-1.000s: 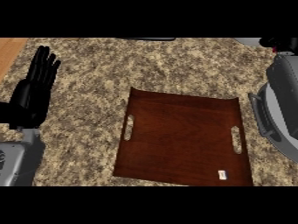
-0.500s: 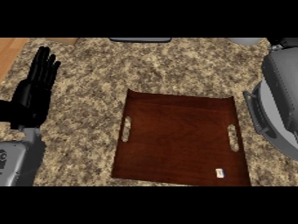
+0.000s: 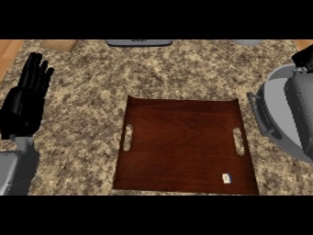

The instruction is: Pick the cupcake from the tray and place it in the pot

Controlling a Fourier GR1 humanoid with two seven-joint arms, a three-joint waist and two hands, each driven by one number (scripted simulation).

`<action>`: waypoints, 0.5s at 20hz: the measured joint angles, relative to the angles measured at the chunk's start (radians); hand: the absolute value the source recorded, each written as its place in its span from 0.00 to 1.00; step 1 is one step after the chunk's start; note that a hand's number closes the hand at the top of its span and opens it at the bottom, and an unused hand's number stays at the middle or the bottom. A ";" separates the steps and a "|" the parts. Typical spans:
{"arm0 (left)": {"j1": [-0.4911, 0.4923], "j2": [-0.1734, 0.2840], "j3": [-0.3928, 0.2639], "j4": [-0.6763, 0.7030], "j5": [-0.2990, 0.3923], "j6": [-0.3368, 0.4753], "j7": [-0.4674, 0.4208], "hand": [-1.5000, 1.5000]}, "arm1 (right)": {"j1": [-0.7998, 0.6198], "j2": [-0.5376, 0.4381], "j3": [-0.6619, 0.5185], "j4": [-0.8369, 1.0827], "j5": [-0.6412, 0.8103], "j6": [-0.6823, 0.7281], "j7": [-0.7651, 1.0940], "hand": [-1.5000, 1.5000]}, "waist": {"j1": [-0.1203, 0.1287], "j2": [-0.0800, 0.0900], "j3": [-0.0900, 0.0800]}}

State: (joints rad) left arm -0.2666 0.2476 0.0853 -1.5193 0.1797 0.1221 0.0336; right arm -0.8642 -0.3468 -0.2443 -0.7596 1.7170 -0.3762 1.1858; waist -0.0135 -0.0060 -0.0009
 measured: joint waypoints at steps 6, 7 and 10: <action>0.009 -0.013 -0.008 -0.012 -0.018 0.009 -0.004 0.50 | 0.164 -0.011 -0.066 -0.164 -0.037 -0.014 -0.056 1.00 | -0.003 0.000 0.001; 0.013 -0.018 -0.010 -0.010 -0.020 0.012 -0.008 0.50 | 0.189 -0.009 -0.076 -0.189 -0.043 -0.015 -0.062 1.00 | -0.002 0.000 0.001; 0.018 -0.020 -0.007 -0.010 -0.017 0.001 -0.014 0.50 | 0.243 -0.013 -0.111 -0.223 -0.059 -0.022 -0.082 1.00 | 0.004 0.003 0.001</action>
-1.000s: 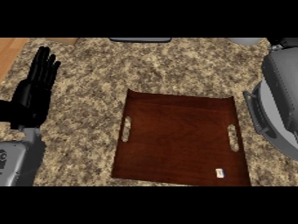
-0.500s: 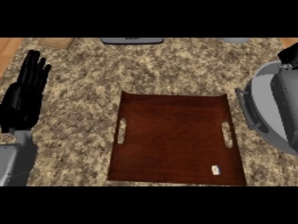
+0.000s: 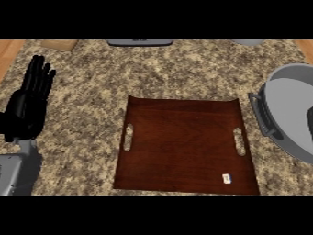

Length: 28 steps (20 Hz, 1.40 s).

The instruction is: Pick the cupcake from the tray and place it in the pot

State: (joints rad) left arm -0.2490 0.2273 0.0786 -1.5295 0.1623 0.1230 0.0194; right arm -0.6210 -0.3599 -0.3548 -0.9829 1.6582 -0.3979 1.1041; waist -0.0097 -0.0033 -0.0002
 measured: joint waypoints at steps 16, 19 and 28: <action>-0.036 -0.012 0.004 0.029 -0.011 -0.015 -0.007 0.50 | 0.064 -0.004 -0.228 0.185 -0.443 -0.214 -0.320 0.00 | 0.016 0.007 0.002; -0.028 -0.014 0.004 0.023 -0.016 -0.014 -0.008 0.50 | 0.053 0.005 -0.219 0.178 -0.472 -0.285 -0.385 0.00 | 0.018 0.006 0.002; 0.004 -0.019 0.010 -0.010 -0.013 -0.013 0.003 0.50 | 0.088 0.054 -0.276 0.003 -0.636 -0.478 -0.497 0.00 | 0.008 0.001 0.001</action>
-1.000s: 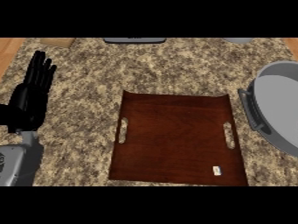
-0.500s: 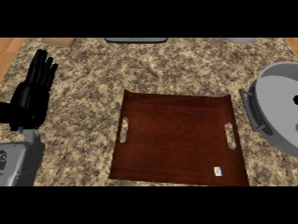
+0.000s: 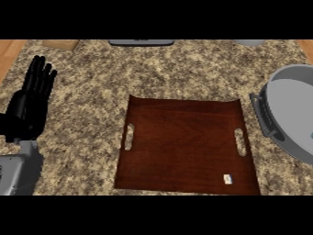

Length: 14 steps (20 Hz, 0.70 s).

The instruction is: Pick the cupcake from the tray and place it in the pot

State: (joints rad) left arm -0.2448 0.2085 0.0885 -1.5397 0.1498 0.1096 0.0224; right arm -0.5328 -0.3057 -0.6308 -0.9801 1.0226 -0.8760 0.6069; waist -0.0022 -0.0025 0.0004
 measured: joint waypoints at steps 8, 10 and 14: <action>-0.036 0.010 0.015 -0.001 -0.005 0.011 0.036 0.50 | 0.183 0.078 -0.013 -0.305 -0.142 -0.074 -0.081 0.00 | -0.012 -0.002 -0.001; -0.027 0.016 0.025 0.014 0.003 -0.006 0.020 0.50 | 0.260 0.103 -0.011 -0.397 -0.197 -0.088 -0.114 0.00 | -0.014 -0.002 -0.001; -0.020 0.004 0.014 -0.015 -0.011 0.009 0.037 0.50 | 0.418 0.153 -0.004 -0.583 -0.283 -0.094 -0.153 0.00 | -0.013 -0.002 0.000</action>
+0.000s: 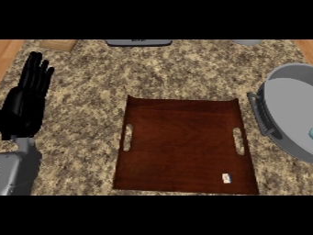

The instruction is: Pick the cupcake from the tray and place it in the pot

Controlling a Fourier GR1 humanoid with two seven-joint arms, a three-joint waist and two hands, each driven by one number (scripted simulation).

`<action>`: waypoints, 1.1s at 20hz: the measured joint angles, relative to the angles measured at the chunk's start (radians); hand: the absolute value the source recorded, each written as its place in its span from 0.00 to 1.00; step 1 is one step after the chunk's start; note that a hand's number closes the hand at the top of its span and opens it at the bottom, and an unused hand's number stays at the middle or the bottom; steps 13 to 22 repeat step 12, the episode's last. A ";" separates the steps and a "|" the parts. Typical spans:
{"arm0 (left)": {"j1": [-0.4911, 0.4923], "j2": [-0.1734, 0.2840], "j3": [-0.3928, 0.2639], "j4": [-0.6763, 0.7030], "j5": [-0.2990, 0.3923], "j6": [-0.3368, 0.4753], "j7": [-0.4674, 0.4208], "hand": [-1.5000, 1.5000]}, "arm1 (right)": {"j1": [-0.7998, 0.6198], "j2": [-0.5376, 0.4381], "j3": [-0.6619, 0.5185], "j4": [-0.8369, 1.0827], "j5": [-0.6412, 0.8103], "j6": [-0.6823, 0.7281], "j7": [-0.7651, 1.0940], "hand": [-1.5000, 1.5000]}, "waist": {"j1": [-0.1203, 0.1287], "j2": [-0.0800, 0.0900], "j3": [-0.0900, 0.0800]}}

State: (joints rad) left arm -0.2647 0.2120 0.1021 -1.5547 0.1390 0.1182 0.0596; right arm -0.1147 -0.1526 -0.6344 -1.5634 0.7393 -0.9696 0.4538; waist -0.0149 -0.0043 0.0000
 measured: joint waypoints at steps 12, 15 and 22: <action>-0.018 -0.010 0.012 0.030 -0.010 -0.010 -0.015 0.50 | 0.426 0.122 -0.003 -0.370 -0.298 0.006 -0.161 0.00 | 0.001 0.002 0.000; -0.018 -0.010 0.012 0.030 -0.010 -0.010 -0.015 0.50 | 0.426 0.122 -0.003 -0.370 -0.298 0.006 -0.161 0.00 | 0.001 0.002 0.000; -0.018 -0.010 0.012 0.030 -0.010 -0.010 -0.015 0.50 | 0.426 0.122 -0.003 -0.370 -0.298 0.006 -0.161 0.00 | 0.001 0.002 0.000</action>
